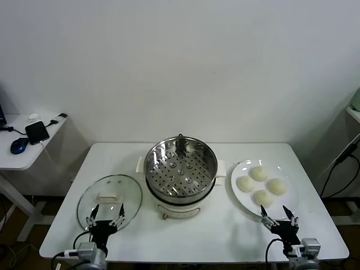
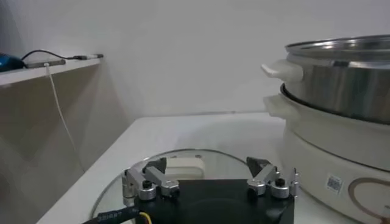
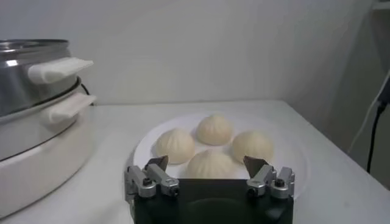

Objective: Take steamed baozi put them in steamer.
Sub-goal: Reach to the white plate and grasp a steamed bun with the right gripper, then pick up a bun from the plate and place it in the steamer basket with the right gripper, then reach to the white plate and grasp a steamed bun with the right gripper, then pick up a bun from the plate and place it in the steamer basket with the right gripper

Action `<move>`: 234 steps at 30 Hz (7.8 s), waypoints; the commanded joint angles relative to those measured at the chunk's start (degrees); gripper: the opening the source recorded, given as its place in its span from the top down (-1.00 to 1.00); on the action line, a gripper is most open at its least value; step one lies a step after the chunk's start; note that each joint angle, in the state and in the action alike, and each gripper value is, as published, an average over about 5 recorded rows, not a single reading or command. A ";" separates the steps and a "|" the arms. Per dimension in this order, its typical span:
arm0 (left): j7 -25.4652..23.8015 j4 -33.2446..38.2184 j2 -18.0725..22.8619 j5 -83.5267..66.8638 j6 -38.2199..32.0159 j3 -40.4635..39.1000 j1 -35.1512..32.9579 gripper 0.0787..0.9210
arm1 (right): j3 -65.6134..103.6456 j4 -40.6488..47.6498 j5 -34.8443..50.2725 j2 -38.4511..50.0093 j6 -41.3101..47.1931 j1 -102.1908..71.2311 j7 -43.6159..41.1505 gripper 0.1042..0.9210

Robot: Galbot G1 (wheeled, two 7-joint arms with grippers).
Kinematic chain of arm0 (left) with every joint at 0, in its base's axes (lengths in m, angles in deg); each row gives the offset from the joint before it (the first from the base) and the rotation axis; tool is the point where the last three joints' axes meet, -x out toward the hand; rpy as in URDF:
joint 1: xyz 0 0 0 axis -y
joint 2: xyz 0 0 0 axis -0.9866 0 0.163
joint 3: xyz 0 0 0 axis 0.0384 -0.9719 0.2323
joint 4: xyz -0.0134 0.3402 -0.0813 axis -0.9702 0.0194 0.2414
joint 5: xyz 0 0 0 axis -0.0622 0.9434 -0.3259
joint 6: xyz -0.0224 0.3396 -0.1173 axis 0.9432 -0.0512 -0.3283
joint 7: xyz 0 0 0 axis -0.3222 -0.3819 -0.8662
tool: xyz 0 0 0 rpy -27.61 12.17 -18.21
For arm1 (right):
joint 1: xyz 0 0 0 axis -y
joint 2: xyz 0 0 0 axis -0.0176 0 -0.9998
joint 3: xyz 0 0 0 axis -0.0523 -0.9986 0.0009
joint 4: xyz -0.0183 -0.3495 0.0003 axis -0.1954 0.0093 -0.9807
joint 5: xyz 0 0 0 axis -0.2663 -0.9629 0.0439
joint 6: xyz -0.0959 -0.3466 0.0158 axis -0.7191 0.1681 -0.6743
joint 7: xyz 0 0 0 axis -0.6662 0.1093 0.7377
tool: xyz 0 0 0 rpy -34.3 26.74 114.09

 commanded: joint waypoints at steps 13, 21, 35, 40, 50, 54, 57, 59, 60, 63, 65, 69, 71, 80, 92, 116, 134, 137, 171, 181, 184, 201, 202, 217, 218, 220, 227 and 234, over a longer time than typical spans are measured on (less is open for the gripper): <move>0.13 -0.40 -0.49 -1.14 -0.56 -0.34 0.02 -0.77 | -30.63 25.65 -6.40 31.16 7.29 51.90 -16.96 -0.76; 0.10 -1.04 -0.53 -1.34 -0.88 -0.15 0.00 -0.77 | -81.06 42.13 -15.30 42.47 -12.24 96.24 -58.53 -0.76; 0.04 -3.78 -0.38 -1.33 -2.47 -0.57 0.43 -0.77 | -121.51 58.51 -12.66 26.44 -17.90 123.06 -73.26 -0.76; 0.00 -5.17 -0.37 -1.45 -2.78 -0.69 0.92 -0.77 | -117.93 62.80 -10.88 20.78 -13.80 114.78 -68.87 -0.76; 0.04 -5.63 -0.69 -1.97 -3.11 -0.39 0.78 -0.77 | -109.41 71.03 -11.22 13.70 -9.75 103.21 -63.88 -0.76; 0.08 -5.84 -0.60 -1.79 -3.48 -0.53 0.68 -0.77 | -106.37 74.84 -12.97 11.54 -9.80 100.54 -62.31 -0.76; 0.12 -6.07 -0.53 -1.61 -3.80 -0.59 0.64 -0.77 | -104.43 77.01 -13.81 10.16 -9.97 99.38 -61.33 -0.76; 0.17 -6.21 -0.51 -1.57 -3.95 -0.61 0.64 -0.77 | -102.98 78.43 -13.92 9.21 -10.17 98.76 -60.88 -0.76; 0.20 -6.27 -0.50 -1.56 -4.01 -0.60 0.65 -0.77 | -102.40 78.96 -13.86 8.81 -10.27 98.52 -60.71 -0.76; 0.29 -6.48 -0.47 -1.51 -4.11 -0.60 0.70 -0.77 | -101.00 80.11 -13.63 7.73 -10.39 97.88 -60.23 -0.76; 0.31 -6.57 -0.45 -1.47 -4.12 -0.65 0.72 -0.77 | -100.50 80.57 -13.65 7.20 -10.22 97.46 -60.09 -0.76; 0.30 -6.47 -0.33 -1.39 -4.05 -0.79 0.66 -0.77 | -100.40 80.75 -13.80 6.92 -9.74 96.88 -60.33 -0.76; 0.29 -6.35 -0.27 -1.39 -3.98 -0.85 0.63 -0.77 | -100.26 80.93 -13.90 6.83 -9.68 96.67 -60.38 -0.74; 0.35 -6.11 -0.15 -1.37 -3.84 -0.97 0.71 -0.77 | -99.15 81.30 -15.21 6.36 -9.80 96.61 -60.26 -0.33; 0.40 -4.86 -0.12 -1.33 -3.60 -1.29 0.32 -0.77 | -116.71 61.77 -3.56 13.16 -8.61 116.75 -63.45 -0.26; 0.57 -1.89 -0.58 -0.63 -2.75 -2.85 -0.65 -0.77 | -122.93 40.69 -21.78 -6.07 -48.24 127.67 -57.59 -0.26; 0.76 -1.26 -0.26 -0.29 -3.11 -3.03 -1.17 -0.77 | -112.79 64.81 -31.22 -14.01 -57.12 113.97 -57.58 -0.26; 0.76 -1.38 -0.26 -0.33 -3.08 -3.12 -0.98 -0.77 | -112.17 66.59 -32.05 -14.73 -57.75 113.53 -57.66 -0.26; 1.03 -0.37 -0.29 -0.04 -3.26 -3.98 -0.85 -0.77 | -158.54 33.11 14.27 23.75 -11.22 154.26 -56.84 -0.76; 1.06 -0.81 -0.15 -0.12 -3.31 -3.80 -0.85 -0.77 | -149.65 28.05 15.29 30.60 3.60 135.46 -48.56 -0.76; 1.09 -0.91 0.01 -0.08 -3.32 -3.68 -0.97 -0.77 | -143.51 33.26 13.23 28.68 3.80 127.39 -47.84 -0.76; 1.42 -1.78 0.25 -0.07 -3.58 -2.44 -1.89 -0.77 | -125.59 51.04 9.56 16.00 2.90 106.58 -46.97 -0.76; 1.44 -1.81 0.23 -0.10 -3.61 -2.41 -1.89 -0.77 | -125.32 51.56 9.28 15.68 2.86 106.14 -46.88 -0.76; 1.63 -1.49 0.32 -0.25 -3.60 -2.54 -1.88 -0.77 | -122.16 53.89 7.00 14.27 2.19 103.83 -45.99 -0.52; 1.65 -1.44 0.31 -0.26 -3.59 -2.54 -1.89 -0.77 | -122.18 53.56 7.04 14.42 2.09 104.14 -46.30 -0.47; 1.69 -1.28 0.30 -0.27 -3.58 -2.55 -1.97 -0.77 | -122.41 52.55 7.11 14.88 1.99 105.12 -46.99 -0.43; 1.73 -0.30 0.32 -0.25 -3.36 -2.59 -2.46 -0.77 | -133.50 44.49 12.74 17.49 1.33 123.46 -52.00 -0.39; 1.55 0.92 0.21 -0.12 -2.98 -3.08 -2.67 -0.77 | -146.64 35.83 29.89 12.88 2.83 150.07 -55.65 -0.40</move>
